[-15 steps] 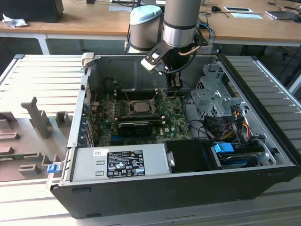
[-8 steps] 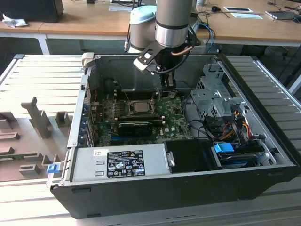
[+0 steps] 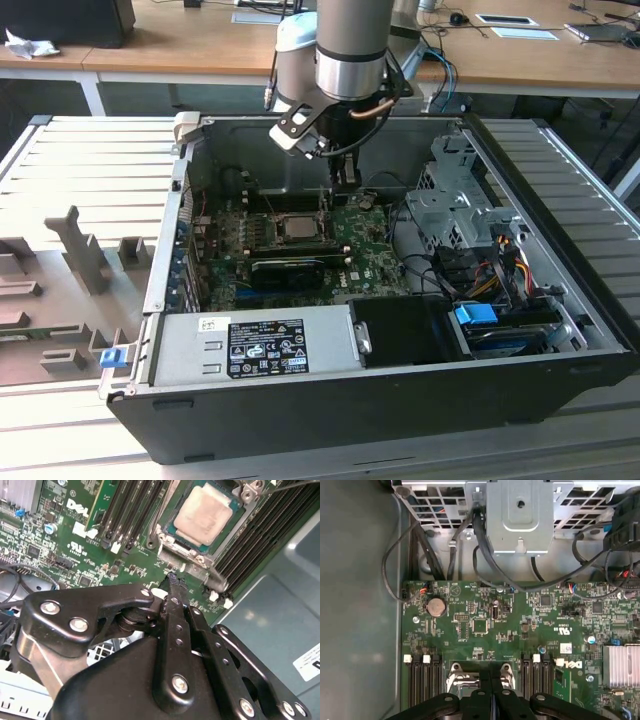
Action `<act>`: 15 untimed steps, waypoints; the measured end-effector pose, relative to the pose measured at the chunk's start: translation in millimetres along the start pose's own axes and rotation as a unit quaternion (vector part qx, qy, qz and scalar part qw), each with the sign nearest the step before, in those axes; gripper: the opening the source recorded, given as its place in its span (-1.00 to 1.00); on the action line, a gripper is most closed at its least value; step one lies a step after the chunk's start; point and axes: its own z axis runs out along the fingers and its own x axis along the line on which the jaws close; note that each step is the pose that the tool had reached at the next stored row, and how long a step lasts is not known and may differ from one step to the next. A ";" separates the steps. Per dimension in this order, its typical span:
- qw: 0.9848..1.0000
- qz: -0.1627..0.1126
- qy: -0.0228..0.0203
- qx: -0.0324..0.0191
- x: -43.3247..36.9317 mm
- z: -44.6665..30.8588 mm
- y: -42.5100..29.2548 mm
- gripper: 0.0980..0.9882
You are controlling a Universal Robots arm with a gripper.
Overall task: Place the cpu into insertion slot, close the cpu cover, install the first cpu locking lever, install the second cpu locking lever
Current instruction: 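Close the cpu cover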
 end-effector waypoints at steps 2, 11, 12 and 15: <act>1.000 0.000 0.000 0.000 0.0 0.0 -2.1 -0.98; 1.000 0.000 0.000 0.000 0.0 0.3 -6.7 -0.98; 1.000 0.000 0.000 0.000 0.0 0.4 -6.9 -0.98; 1.000 0.000 0.000 0.000 0.1 1.2 -8.3 -0.98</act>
